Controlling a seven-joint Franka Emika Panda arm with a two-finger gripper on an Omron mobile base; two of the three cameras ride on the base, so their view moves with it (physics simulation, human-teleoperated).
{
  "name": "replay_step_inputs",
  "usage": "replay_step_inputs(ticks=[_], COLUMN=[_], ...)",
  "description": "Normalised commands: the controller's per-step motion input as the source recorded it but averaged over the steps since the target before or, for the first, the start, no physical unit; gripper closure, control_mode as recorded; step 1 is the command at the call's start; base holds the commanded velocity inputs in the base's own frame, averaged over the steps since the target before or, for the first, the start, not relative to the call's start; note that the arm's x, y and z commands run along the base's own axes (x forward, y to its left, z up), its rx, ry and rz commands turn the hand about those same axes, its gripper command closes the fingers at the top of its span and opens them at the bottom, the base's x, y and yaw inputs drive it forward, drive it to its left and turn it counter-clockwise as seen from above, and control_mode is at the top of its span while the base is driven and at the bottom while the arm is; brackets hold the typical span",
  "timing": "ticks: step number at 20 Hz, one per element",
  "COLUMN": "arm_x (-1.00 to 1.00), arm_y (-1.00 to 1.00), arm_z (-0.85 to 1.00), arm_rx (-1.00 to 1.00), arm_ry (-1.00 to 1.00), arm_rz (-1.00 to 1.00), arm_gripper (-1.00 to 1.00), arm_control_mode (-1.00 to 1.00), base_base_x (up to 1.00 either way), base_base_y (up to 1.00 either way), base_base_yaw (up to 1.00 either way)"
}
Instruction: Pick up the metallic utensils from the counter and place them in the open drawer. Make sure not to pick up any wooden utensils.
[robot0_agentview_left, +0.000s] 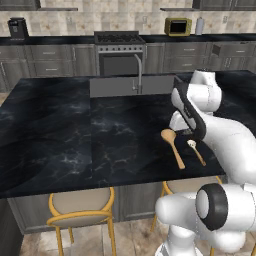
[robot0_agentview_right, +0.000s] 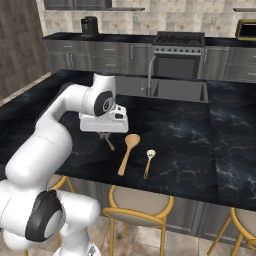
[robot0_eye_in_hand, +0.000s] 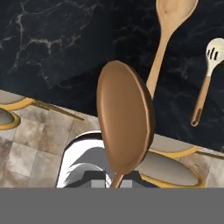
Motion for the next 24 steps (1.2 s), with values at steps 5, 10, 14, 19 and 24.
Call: replay_step_inputs(ticks=[5,10,14,19,24], arm_x=[-0.83,-0.71,-0.47,-0.16,0.0], arm_y=[0.0,0.0,0.0,0.0,0.0], arm_z=[0.09,0.05,0.15,0.07,0.0], arm_rx=[0.0,0.0,0.0,0.0,0.0], arm_ry=[0.0,0.0,0.0,-0.01,0.0], arm_rz=[0.0,0.0,0.0,0.0,0.0], arm_gripper=[1.0,1.0,1.0,1.0,1.0], arm_control_mode=[-1.0,-1.0,-1.0,-1.0,-1.0], base_base_x=[0.0,0.0,0.0,0.0,0.0], base_base_y=[0.0,0.0,0.0,0.0,0.0], base_base_yaw=[0.0,0.0,0.0,0.0,0.0])
